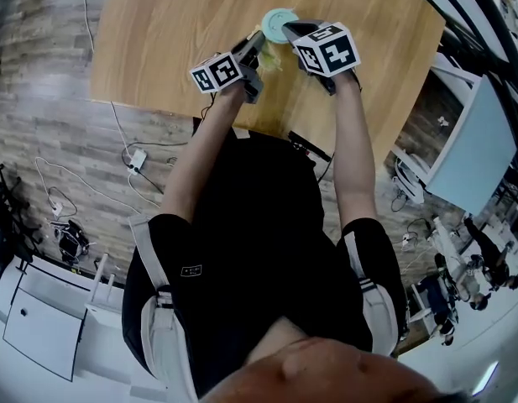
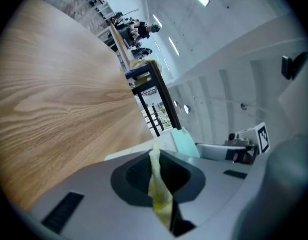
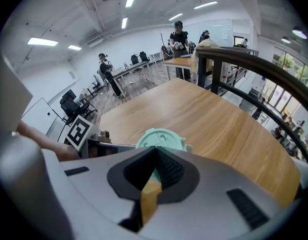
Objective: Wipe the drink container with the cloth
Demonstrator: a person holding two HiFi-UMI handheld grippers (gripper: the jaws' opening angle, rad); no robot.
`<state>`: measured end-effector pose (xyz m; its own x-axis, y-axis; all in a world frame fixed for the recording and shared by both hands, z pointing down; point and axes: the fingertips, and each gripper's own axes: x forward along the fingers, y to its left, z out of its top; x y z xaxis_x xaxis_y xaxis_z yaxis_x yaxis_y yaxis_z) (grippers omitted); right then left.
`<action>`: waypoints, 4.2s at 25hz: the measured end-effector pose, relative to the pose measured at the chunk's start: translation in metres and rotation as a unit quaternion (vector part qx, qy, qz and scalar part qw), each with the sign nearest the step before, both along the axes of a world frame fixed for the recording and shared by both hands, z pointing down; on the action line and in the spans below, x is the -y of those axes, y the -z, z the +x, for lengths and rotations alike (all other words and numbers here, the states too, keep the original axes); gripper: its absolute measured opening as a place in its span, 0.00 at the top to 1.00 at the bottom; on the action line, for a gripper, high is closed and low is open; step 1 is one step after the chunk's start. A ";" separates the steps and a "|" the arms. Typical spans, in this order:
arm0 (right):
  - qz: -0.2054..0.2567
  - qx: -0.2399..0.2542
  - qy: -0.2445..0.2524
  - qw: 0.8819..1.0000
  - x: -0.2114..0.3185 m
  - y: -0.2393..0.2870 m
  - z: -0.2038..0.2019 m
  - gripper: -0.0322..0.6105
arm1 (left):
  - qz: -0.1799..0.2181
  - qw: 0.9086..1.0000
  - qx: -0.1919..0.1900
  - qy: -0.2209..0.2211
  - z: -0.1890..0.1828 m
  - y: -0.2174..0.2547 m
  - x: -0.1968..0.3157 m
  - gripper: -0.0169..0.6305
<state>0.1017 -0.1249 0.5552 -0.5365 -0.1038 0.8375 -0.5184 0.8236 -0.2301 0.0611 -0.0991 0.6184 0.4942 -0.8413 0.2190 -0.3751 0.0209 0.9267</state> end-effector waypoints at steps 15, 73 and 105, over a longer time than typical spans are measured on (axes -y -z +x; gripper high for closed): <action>0.004 0.004 0.015 1.000 0.001 -0.001 -0.010 0.90 | 0.016 0.985 -0.078 0.152 -0.017 -0.003 0.002 0.91; 0.004 0.008 0.017 1.000 0.000 -0.001 -0.013 0.90 | -0.031 0.954 -0.211 0.210 0.007 -0.004 -0.020 0.91; 0.091 0.073 -0.165 0.979 -0.030 0.018 0.003 0.90 | 0.069 0.991 0.114 0.023 -0.068 0.059 -0.039 0.91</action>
